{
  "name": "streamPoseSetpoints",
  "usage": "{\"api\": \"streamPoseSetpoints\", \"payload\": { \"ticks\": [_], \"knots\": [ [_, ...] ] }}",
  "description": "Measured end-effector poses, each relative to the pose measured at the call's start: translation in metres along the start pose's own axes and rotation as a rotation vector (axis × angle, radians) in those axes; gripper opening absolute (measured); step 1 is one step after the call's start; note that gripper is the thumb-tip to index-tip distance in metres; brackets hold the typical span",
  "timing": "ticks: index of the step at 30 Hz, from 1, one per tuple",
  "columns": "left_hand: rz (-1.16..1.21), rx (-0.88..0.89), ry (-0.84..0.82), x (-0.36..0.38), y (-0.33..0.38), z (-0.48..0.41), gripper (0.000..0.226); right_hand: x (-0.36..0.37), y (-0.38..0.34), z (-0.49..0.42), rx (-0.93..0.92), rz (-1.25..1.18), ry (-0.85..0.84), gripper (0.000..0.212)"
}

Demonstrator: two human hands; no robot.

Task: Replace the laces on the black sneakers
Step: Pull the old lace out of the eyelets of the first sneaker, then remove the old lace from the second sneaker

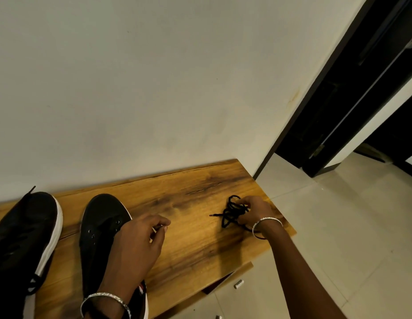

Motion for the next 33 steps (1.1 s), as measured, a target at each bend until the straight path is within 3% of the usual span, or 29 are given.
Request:
{"api": "streamPoseSetpoints", "payload": {
  "ticks": [4, 8, 10, 12, 16, 20, 25, 33],
  "knots": [
    [0.016, 0.062, 0.054, -0.014, 0.002, 0.004, 0.021, -0.023, -0.007, 0.012, 0.032, -0.052, 0.137, 0.044],
    [0.02, 0.094, 0.13, -0.037, 0.002, 0.009, 0.019, -0.051, -0.018, 0.05, 0.006, -0.164, 0.474, 0.011],
    [0.015, 0.097, 0.188, -0.053, 0.0, 0.015, 0.02, -0.043, -0.026, 0.075, -0.022, -0.259, 0.561, 0.011],
    [0.032, 0.086, 0.243, -0.068, 0.0, 0.023, 0.02, -0.014, -0.044, 0.093, -0.089, -0.359, 0.483, 0.014],
    [0.085, 0.026, 0.427, -0.103, -0.001, 0.046, 0.018, 0.067, -0.091, 0.131, -0.178, -0.621, 0.162, 0.012],
    [0.124, -0.179, 0.532, -0.119, -0.028, 0.082, 0.015, 0.125, -0.129, 0.166, -0.256, -0.65, -0.066, 0.042],
    [0.228, -0.611, 0.321, -0.079, -0.089, 0.128, 0.042, 0.166, -0.148, 0.181, -0.3, -0.545, -0.205, 0.069],
    [0.427, -0.576, 0.216, -0.053, -0.102, 0.107, 0.045, 0.17, -0.157, 0.171, -0.312, -0.554, -0.183, 0.061]
  ]
}}
Point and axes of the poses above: each hand's wrist, its own z-axis away from the middle knuckle, its own x-axis out of the palm, y = z × x, the point moved 10 cm from there along -z, towards the middle knuckle, and after that the axes turned 1 degree about -x, right-handed, at the moved point
